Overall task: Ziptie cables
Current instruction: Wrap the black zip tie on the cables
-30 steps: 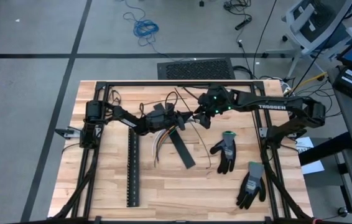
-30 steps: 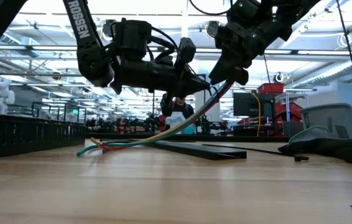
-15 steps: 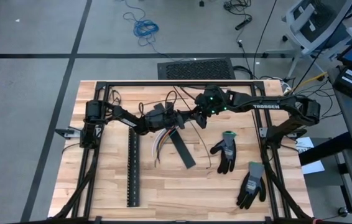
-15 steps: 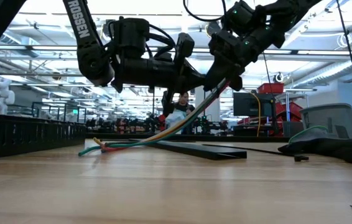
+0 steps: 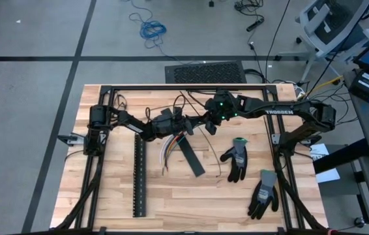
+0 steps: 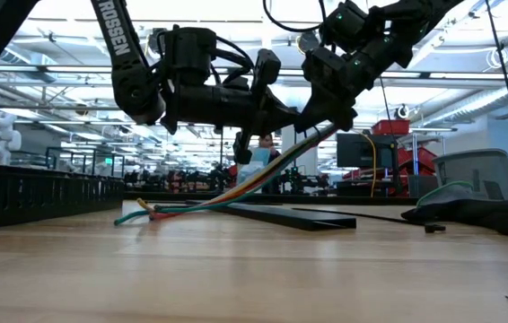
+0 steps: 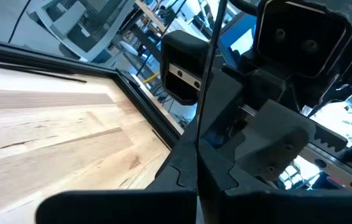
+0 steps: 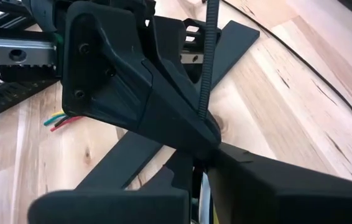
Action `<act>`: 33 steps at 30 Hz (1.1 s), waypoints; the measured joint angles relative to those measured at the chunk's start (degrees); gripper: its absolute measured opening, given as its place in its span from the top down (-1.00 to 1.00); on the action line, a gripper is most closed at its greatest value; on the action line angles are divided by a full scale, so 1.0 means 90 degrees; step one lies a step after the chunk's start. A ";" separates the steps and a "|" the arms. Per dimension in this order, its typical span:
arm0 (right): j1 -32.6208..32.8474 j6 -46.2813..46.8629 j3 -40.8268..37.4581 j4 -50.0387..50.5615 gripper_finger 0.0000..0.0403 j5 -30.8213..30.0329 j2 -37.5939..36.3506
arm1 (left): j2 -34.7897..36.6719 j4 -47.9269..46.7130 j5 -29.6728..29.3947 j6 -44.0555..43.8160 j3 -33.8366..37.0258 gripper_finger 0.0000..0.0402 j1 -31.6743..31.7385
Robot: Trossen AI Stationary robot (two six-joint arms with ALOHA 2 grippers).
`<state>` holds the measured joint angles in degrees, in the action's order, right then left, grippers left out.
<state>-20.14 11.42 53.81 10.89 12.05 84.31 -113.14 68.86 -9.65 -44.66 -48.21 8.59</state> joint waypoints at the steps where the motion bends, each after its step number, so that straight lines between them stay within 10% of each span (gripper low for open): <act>1: 0.0000 -0.0005 0.0002 0.0009 0.96 -0.0001 0.0000 | 0.0000 0.0000 0.0000 0.0000 0.0000 1.00 0.0022; 25: 0.0392 0.0149 0.0025 0.0418 1.00 -0.0015 0.0192 | -0.0027 0.0406 0.0119 -0.0162 0.0012 1.00 0.0313; 33: 0.0393 0.0257 0.0006 0.0397 0.67 0.0062 0.0180 | -0.0007 0.0192 0.0163 -0.0168 0.0005 1.00 0.0310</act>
<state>-16.60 13.73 53.87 14.46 12.61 85.93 -113.21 70.59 -8.19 -46.17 -48.16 11.38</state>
